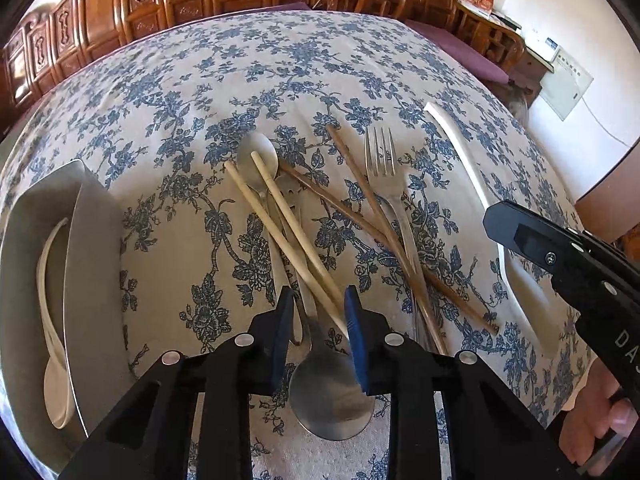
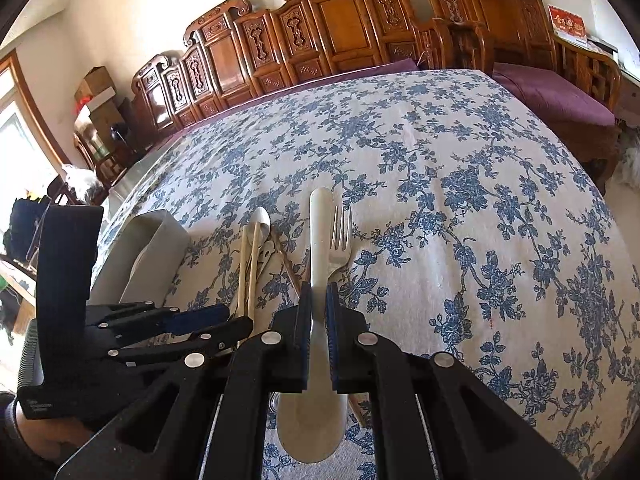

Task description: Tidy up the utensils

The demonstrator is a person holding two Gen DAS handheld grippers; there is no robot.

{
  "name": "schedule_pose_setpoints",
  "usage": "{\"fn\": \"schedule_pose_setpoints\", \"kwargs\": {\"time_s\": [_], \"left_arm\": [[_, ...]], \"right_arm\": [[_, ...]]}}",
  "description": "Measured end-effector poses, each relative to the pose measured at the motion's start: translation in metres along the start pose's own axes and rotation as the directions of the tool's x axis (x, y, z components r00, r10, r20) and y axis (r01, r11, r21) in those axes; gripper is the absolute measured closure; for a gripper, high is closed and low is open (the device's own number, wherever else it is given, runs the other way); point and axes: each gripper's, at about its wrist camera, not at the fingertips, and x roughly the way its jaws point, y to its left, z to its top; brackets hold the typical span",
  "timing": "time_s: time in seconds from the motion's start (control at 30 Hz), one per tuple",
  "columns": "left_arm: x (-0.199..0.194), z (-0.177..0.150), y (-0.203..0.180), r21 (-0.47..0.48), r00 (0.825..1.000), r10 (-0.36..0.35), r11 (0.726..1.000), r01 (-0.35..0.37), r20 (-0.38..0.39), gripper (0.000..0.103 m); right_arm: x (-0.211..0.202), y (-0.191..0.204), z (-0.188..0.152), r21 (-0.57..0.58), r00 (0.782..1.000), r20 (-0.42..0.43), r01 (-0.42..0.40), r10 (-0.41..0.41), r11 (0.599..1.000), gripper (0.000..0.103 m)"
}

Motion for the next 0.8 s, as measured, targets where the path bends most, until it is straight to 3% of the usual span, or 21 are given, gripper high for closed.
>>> {"fn": "schedule_pose_setpoints", "kwargs": {"time_s": [0.13,0.33,0.6,0.67,0.7,0.8], "left_arm": [[0.0,0.002,0.004,-0.016,1.0,-0.017,1.0,0.018,0.004,0.093],[-0.002,0.002,0.019,-0.071,0.999,-0.04,0.997,0.039,-0.003,0.094],[0.002,0.007,0.016,-0.06,1.0,-0.026,0.998,0.025,-0.002,0.095],[0.001,0.008,0.017,-0.066,0.999,-0.033,0.997,0.033,0.003,0.097],[0.0,0.007,0.017,-0.069,0.999,-0.035,0.997,0.035,0.007,0.103],[-0.007,0.005,0.017,-0.074,0.998,-0.044,0.996,0.047,0.033,0.103]], "right_arm": [[0.0,0.001,0.0,-0.007,1.0,-0.001,-0.001,0.001,1.0,0.094],[0.001,0.001,-0.001,-0.008,1.0,-0.003,0.004,-0.004,1.0,0.094],[0.003,0.005,-0.003,-0.021,1.0,-0.01,0.004,-0.005,1.0,0.094],[0.003,0.005,-0.003,-0.019,1.0,-0.01,0.005,-0.005,1.0,0.094],[0.003,0.005,-0.002,-0.017,1.0,-0.009,0.005,-0.005,1.0,0.094],[0.003,0.005,-0.002,-0.018,1.0,-0.009,0.003,-0.003,1.0,0.094]]}}
